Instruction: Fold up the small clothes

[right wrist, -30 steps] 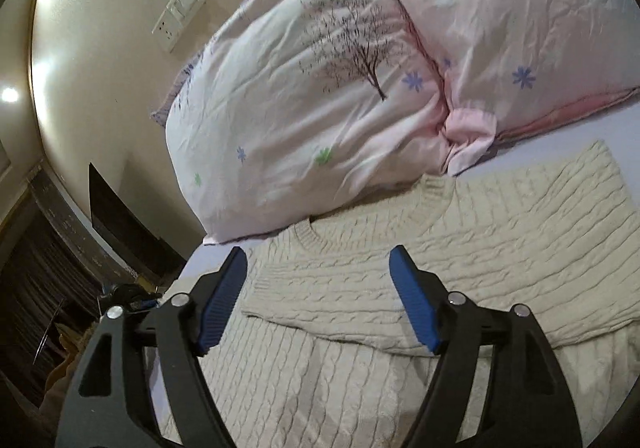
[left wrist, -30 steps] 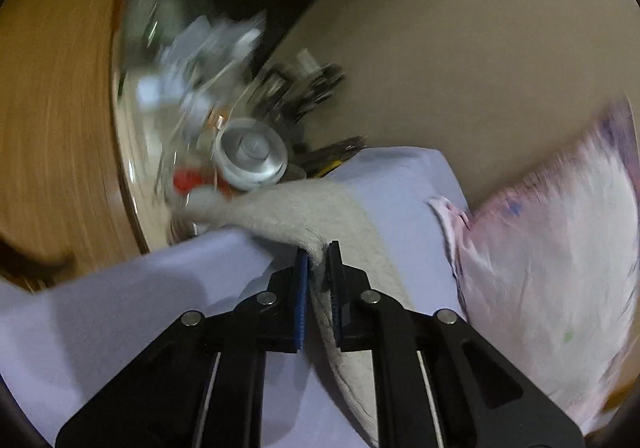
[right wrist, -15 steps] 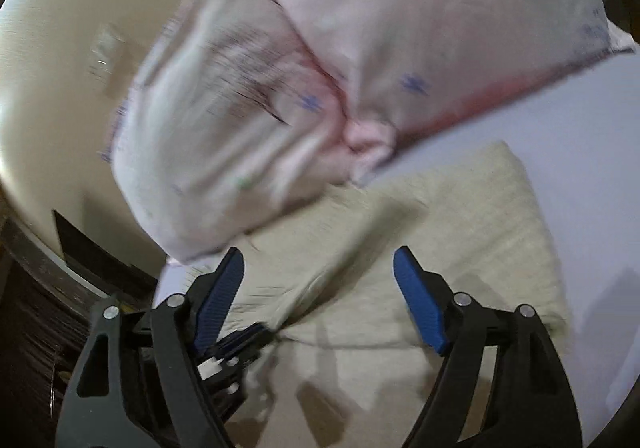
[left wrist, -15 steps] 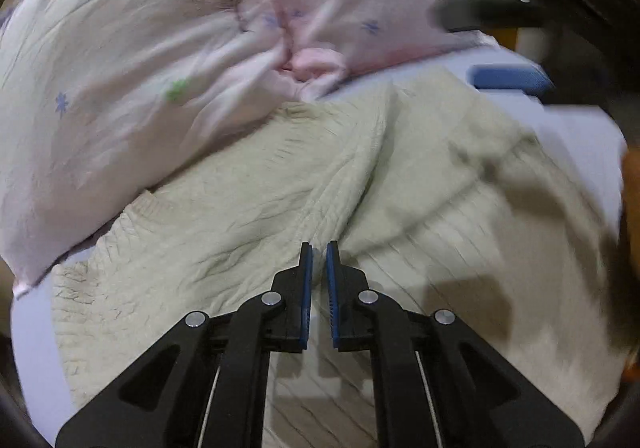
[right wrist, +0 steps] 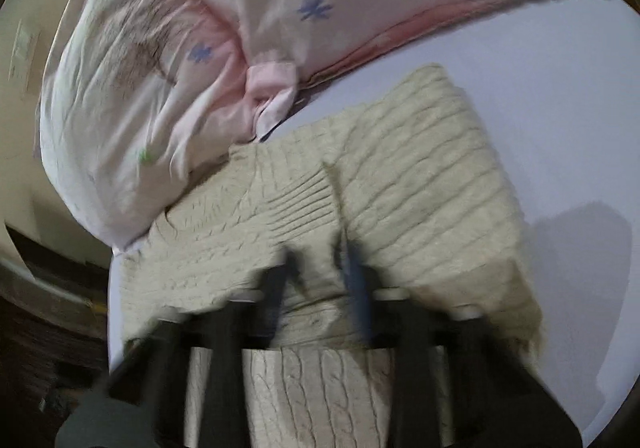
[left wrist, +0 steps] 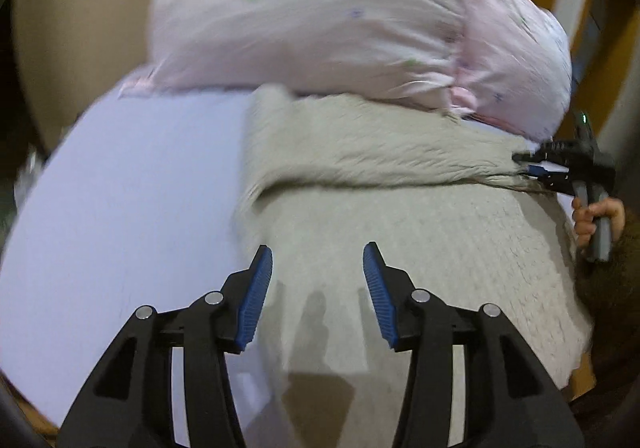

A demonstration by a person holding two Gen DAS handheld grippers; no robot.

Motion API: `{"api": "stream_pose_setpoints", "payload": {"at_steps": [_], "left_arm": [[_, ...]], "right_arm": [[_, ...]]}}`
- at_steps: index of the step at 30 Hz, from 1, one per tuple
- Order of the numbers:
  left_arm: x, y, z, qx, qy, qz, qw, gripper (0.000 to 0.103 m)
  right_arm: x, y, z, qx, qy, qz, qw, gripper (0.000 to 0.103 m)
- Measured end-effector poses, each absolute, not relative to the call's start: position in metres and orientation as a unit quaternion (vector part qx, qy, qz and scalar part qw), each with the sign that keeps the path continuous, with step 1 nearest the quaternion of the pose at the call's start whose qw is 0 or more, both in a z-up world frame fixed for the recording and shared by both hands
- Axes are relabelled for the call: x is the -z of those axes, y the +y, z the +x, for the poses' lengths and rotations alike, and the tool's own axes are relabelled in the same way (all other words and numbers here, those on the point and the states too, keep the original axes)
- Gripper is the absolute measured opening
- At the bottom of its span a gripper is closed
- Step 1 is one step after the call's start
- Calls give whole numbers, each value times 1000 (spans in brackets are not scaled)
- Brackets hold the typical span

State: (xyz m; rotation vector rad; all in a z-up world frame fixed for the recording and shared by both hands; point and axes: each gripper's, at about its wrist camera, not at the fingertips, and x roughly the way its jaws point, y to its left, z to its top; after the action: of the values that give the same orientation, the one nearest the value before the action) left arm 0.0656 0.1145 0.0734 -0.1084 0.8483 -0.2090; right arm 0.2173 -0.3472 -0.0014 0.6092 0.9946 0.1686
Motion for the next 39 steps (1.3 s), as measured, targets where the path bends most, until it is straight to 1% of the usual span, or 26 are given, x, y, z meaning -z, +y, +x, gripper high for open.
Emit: {"api": "stream_pose_setpoints", "payload": {"at_steps": [3,5,6,8,9,10,12,13,15,16,18,20,21,25,26,27,28,29,30,31,32,33,34,35,37,39], "left_arm": [[-66,134,47,100,415,-98,899,48],[-64,142,33,112,412,-127,895,50],[-63,145,30,118,412,-136,893,51],[-60,148,19,128,418,-146,887,51],[-60,149,14,129,422,-146,885,51],[-60,150,8,137,424,-149,883,51],[-61,155,-11,173,416,-169,877,51],[-62,157,-19,193,413,-178,872,52],[-59,161,-39,235,417,-193,857,56],[-55,165,-53,242,420,-195,853,56],[-47,169,-68,249,434,-202,842,58],[-35,171,-80,247,453,-212,830,61],[-29,171,-82,246,461,-216,825,61],[-8,153,-75,247,498,-216,803,62],[-4,148,-72,247,504,-218,799,62],[-1,143,-68,250,504,-225,795,62],[0,140,-65,254,503,-236,792,61],[2,137,-62,257,501,-246,789,61],[2,135,-58,260,499,-258,785,59],[3,133,-56,263,497,-270,781,48],[3,135,-56,265,497,-280,777,36],[3,136,-55,266,495,-301,770,32],[2,139,-55,266,491,-316,767,20],[-1,140,-56,266,487,-325,766,12],[-13,140,-58,271,474,-334,768,9],[-37,137,-54,280,455,-327,780,9]], "right_arm": [[-25,-358,207,-54,394,279,874,9],[-31,-371,203,-10,390,271,880,12],[-29,-375,199,-3,403,270,874,20],[-28,-380,181,-5,416,270,869,41],[-30,-382,170,-15,413,268,870,59],[-34,-384,148,-37,407,266,873,66],[-38,-389,106,-111,404,268,868,66],[-38,-391,89,-148,406,271,860,70],[-34,-396,38,-230,420,268,836,76],[-32,-397,20,-253,425,262,829,82],[-26,-401,-23,-278,445,236,818,86],[-14,-409,-58,-272,473,226,807,86],[-3,-415,-68,-262,489,241,796,86],[39,-413,-69,-265,518,305,754,86],[48,-408,-67,-273,522,316,744,85],[59,-401,-63,-287,523,329,732,79],[64,-397,-61,-299,520,339,725,60],[70,-393,-59,-315,514,353,715,53],[75,-389,-56,-321,517,359,708,42],[79,-386,-56,-322,519,358,706,19],[81,-386,-58,-330,517,363,702,9],[82,-386,-60,-340,511,374,695,10],[77,-388,-61,-344,500,375,701,9],[69,-391,-63,-354,484,376,707,9],[49,-396,-63,-371,454,374,718,9],[24,-401,-54,-382,423,362,737,9]]}}
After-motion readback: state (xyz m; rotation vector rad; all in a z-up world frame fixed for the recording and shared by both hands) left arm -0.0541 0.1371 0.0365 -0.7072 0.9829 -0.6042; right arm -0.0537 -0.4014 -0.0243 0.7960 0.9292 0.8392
